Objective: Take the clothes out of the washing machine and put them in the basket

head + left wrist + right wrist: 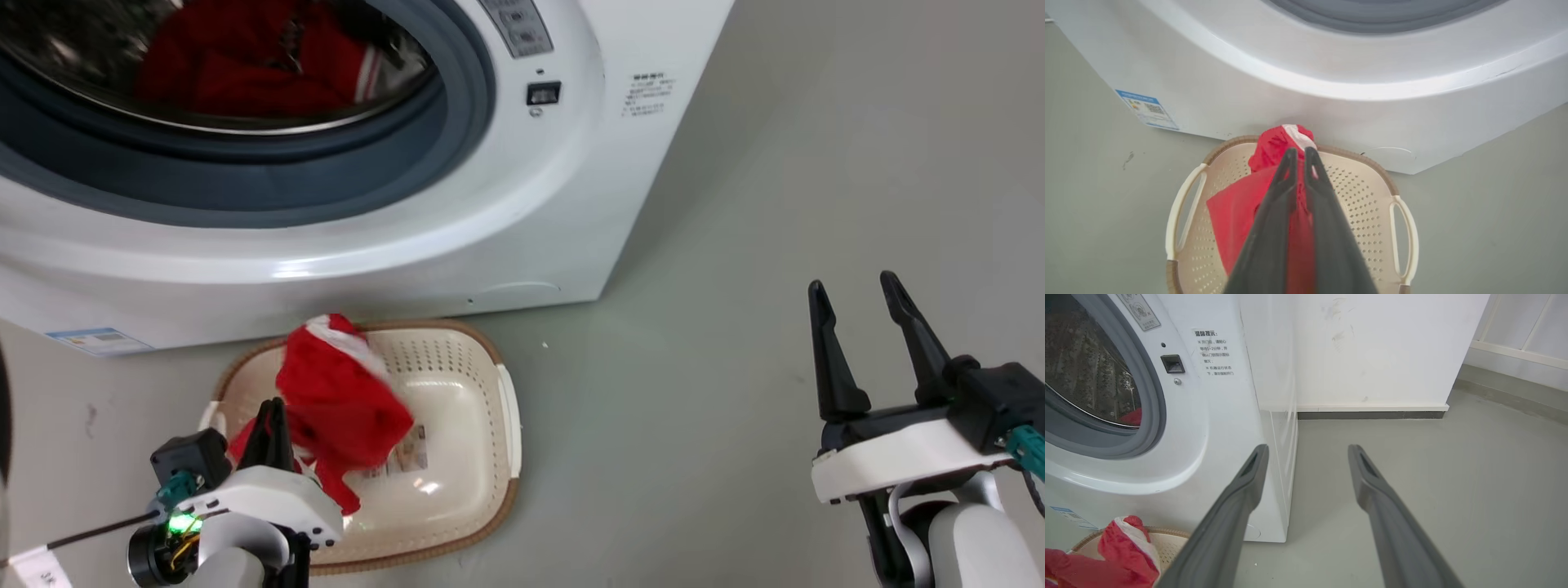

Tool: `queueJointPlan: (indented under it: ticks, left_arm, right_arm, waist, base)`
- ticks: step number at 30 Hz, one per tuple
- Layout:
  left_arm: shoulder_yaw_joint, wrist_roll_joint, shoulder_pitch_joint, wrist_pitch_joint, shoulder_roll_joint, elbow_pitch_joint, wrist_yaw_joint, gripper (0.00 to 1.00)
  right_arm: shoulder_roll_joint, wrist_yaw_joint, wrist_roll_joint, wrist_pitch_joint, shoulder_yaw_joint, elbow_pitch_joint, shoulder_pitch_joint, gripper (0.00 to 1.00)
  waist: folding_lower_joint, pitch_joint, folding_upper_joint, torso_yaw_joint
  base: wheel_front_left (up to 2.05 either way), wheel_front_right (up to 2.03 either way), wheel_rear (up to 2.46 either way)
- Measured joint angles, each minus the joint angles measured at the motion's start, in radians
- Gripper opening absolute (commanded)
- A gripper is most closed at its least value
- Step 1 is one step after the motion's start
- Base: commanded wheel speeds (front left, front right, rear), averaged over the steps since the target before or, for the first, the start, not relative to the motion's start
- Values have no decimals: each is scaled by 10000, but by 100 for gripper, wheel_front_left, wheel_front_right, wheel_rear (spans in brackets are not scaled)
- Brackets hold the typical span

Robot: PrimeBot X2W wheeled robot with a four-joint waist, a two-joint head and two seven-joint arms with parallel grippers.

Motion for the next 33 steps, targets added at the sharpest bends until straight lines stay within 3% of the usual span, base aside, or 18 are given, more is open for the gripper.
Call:
queueJointPlan:
  ticks: [17,29,30,31,32,33]
  left_arm:
    - [1045,1060,-2679,-56,-105,4217,-1423,0]
    - [1244,1053,-3507,-67,-121,6815,-2010,0]
    - [1252,1049,-3538,-67,-138,6945,-2033,11]
    - [1262,1049,-3566,-67,-165,7045,-2050,31]
    - [1258,1051,-3588,-67,-173,7131,-2098,62]
    - [1254,1053,-3601,-67,-169,7204,-2119,100]
  right_arm:
    - [-2,0,577,-673,341,249,-887,100]
    - [0,0,775,-1049,579,633,-1241,100]
    - [0,0,784,-1060,583,669,-1260,100]
    - [0,0,784,-1080,587,711,-1268,100]
    - [2,0,784,-1091,589,750,-1287,100]
    - [0,0,782,-1104,589,759,-1311,100]
  waist:
    - [0,2180,0,-1164]
    - [0,3310,0,-1814]
    - [0,3312,0,-1827]
    - [1,3288,0,-1827]
    - [0,3245,0,-1825]
    - [0,3189,0,-1820]
  base:
    - [0,0,0]
    - [0,0,0]
    - [0,0,0]
    - [0,0,0]
    - [0,0,0]
    - [0,0,0]
